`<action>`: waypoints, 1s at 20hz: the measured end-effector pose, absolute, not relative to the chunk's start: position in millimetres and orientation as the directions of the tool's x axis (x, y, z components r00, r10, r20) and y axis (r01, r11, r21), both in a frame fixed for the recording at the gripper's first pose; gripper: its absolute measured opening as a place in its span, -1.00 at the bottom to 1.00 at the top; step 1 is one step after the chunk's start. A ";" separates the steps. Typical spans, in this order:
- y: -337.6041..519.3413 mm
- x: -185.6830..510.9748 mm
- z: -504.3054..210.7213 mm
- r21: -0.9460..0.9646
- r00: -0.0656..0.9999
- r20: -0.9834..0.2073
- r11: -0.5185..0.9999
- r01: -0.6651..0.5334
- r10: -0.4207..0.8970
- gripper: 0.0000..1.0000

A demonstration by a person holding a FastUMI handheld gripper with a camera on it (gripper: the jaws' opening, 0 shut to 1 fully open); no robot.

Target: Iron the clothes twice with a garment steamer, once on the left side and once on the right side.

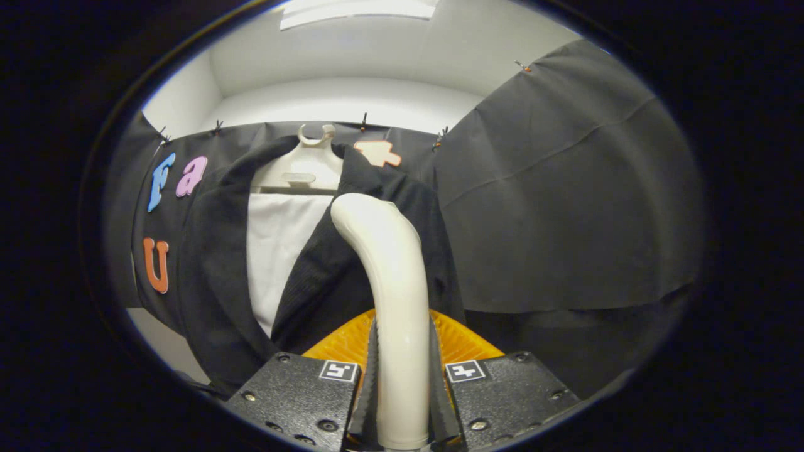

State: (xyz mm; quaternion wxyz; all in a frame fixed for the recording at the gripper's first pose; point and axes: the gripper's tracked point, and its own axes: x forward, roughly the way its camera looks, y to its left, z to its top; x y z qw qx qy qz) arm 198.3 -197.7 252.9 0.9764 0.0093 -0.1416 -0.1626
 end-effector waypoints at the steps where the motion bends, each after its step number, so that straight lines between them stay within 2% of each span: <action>1: -197.3 197.8 247.1 0.055 0.908 0.267 0.946 0.319 -0.322 -0.25; 20: -187.8 186.2 159.0 0.000 0.946 0.118 0.953 0.303 -0.301 -0.24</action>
